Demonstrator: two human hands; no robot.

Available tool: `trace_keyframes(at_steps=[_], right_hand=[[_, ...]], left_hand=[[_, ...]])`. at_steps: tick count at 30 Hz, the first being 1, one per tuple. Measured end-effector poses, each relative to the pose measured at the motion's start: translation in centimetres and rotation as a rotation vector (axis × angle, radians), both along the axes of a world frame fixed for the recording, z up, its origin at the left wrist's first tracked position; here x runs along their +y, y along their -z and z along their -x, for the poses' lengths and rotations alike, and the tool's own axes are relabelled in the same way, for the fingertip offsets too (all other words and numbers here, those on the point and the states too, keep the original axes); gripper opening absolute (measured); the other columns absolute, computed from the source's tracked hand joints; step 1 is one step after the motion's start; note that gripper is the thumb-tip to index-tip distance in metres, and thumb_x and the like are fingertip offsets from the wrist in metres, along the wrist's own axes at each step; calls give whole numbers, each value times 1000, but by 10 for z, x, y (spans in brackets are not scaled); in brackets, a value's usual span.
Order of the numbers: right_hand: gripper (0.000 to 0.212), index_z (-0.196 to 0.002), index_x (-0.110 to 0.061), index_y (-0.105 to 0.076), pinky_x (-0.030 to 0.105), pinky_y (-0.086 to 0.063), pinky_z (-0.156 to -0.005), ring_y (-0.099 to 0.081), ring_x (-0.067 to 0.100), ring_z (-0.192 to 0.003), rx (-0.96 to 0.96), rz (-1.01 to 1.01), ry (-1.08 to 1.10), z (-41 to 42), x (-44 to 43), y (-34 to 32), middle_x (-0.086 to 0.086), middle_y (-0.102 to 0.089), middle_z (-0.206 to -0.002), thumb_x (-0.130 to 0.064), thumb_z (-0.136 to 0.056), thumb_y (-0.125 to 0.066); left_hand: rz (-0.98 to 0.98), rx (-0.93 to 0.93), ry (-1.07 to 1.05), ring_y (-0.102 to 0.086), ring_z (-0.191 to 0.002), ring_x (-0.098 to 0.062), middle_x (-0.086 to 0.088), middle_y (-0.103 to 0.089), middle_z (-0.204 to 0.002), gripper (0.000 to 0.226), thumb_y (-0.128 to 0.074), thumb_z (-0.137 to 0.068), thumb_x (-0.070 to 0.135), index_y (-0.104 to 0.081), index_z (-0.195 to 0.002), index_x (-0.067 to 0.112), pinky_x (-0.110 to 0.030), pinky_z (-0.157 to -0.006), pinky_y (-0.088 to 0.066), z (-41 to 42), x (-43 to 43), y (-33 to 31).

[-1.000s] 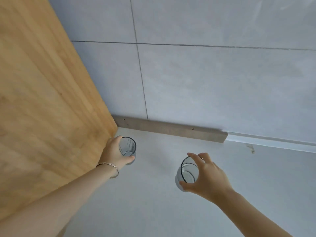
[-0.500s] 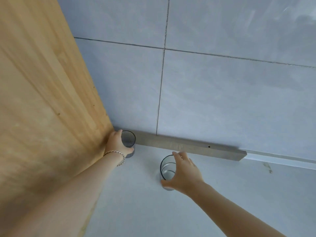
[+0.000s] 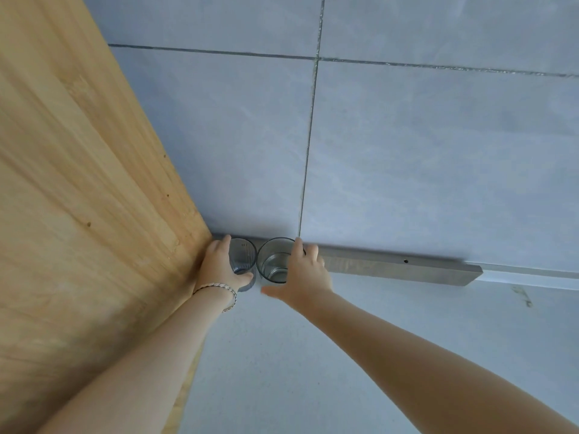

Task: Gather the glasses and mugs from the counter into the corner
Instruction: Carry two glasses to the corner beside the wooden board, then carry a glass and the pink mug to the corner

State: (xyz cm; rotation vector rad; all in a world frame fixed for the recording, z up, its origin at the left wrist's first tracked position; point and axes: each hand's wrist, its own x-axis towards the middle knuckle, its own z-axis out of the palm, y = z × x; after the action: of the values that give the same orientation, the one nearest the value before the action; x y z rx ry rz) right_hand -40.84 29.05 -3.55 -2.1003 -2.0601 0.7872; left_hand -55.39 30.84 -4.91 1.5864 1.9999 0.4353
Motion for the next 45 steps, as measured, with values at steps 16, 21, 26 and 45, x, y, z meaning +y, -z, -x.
trace_keyframes(at_steps=[16, 21, 26, 45], right_hand=[[50, -135, -12, -46, 32, -38, -103, -46, 22, -129, 35, 431, -36, -154, -121, -15, 5, -50, -139, -29, -90, -58], [46, -133, -12, -50, 34, -40, -101, -48, 22, -128, -124, 527, 36, -278, -199, -29, 3, -52, -138, -30, -91, -56], [48, -136, -13, -45, 36, -38, -103, -44, 22, -131, -180, 529, 181, -411, -278, -45, 3, -49, -140, -30, -92, -53], [131, -143, -25, -24, 39, -43, -105, -46, 28, -127, -6, 317, 872, -810, -437, -44, 4, -33, -137, -75, -27, -60]], left_hand=[[166, 330, 471, -52, -120, -23, -4, -38, -143, 43, -46, -93, 23, -38, -135, 18, -36, -98, -46, -91, -112, -33], [392, 381, 717, -52, -120, -18, -3, -52, -133, 34, -47, -92, 27, -49, -125, 16, -24, -98, -40, -204, -151, -33], [403, 333, 840, -53, -119, -18, -4, -53, -131, 33, -48, -92, 26, -51, -123, 15, -21, -96, -40, -337, -197, -36], [386, 289, 855, -59, -101, -19, 5, -58, -109, 33, -48, -91, 29, -50, -123, 22, -29, -94, -47, -683, -320, -25]])
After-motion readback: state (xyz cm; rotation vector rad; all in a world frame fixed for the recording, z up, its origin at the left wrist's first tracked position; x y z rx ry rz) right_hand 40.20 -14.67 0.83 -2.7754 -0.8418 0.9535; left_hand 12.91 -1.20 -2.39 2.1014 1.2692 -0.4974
